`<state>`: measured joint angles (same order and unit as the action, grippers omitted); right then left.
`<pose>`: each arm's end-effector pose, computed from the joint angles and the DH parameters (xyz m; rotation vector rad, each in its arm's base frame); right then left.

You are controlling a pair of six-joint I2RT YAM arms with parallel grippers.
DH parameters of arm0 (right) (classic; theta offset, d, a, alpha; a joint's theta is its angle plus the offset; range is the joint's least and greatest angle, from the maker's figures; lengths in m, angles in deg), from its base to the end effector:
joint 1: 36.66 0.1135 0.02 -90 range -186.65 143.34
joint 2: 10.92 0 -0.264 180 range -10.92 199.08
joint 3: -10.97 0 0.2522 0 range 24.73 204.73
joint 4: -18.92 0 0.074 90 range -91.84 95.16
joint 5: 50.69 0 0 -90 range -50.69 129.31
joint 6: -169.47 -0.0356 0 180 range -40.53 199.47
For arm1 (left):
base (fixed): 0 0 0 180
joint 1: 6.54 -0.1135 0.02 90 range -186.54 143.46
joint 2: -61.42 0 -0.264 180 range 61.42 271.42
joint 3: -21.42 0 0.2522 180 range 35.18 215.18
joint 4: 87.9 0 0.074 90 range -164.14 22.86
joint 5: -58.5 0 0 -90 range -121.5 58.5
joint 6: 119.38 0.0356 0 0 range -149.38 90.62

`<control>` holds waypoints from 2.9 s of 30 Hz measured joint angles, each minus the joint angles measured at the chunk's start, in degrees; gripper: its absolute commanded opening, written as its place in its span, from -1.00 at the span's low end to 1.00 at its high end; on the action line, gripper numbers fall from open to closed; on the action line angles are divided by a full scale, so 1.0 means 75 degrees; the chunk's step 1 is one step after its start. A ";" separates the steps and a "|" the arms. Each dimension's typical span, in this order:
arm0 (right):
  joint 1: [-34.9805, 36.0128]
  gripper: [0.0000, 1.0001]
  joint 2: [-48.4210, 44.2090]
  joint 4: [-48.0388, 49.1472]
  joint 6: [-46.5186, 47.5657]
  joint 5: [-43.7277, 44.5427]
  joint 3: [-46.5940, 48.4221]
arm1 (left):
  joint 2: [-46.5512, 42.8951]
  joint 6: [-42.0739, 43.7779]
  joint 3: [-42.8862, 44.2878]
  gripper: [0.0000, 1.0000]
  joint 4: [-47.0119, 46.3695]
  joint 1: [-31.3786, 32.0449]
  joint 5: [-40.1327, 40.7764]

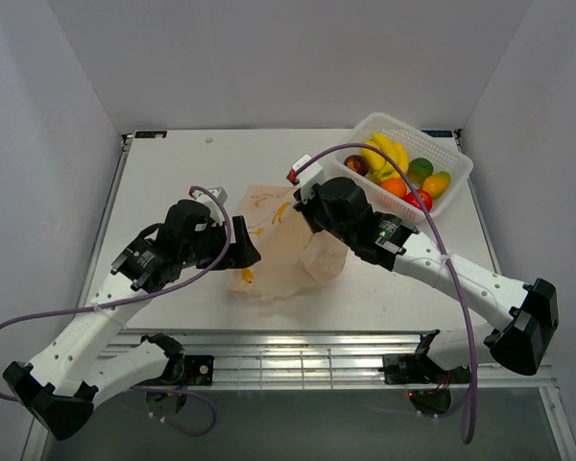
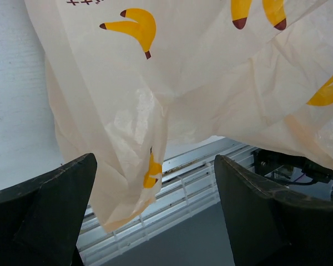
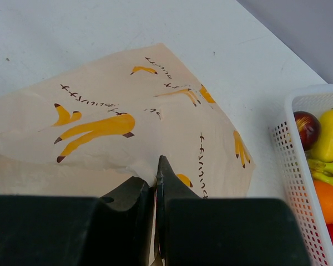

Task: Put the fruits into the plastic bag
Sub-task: Expand the plastic bag at the center of the board, then pick up the fake fruit from the bin.

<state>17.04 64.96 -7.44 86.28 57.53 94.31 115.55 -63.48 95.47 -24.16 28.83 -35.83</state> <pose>0.1911 0.2414 0.3673 -0.7609 1.7319 0.2579 0.1464 -0.1072 0.3375 0.0663 2.4368 -0.6678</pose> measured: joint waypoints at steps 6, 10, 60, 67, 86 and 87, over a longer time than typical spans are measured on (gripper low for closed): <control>0.0000 -0.85 -0.0012 -0.0105 0.0015 -0.0029 0.0003 | 0.0618 0.0219 0.0026 0.96 -0.0023 0.0017 0.0061; 0.0000 -0.84 -0.0029 -0.0131 0.0023 -0.0029 0.0003 | 0.0845 0.0280 0.0023 0.96 -0.0044 0.0119 -0.0041; -0.0495 -0.67 0.1594 0.2282 0.1151 -0.4258 0.0466 | -0.0425 -0.1982 0.0568 -1.00 0.0184 0.1556 0.2690; -0.1367 0.65 0.1781 0.1979 0.0294 -0.4605 0.0460 | 0.0525 -0.1658 0.0539 -1.00 -0.0615 0.1556 0.1967; -0.5633 0.80 0.1387 -0.0731 -0.1897 -0.2885 0.1061 | 0.1626 -0.1393 0.0691 -1.00 -0.1241 0.1556 0.1341; -0.5750 0.80 0.1743 -0.1017 -0.1996 -0.2634 0.1314 | 0.1641 -0.1396 0.0691 -1.00 -0.1241 0.1556 0.1329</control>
<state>-26.09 78.03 -15.07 71.31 37.77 104.17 127.86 -73.95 100.65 -33.47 40.50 -25.87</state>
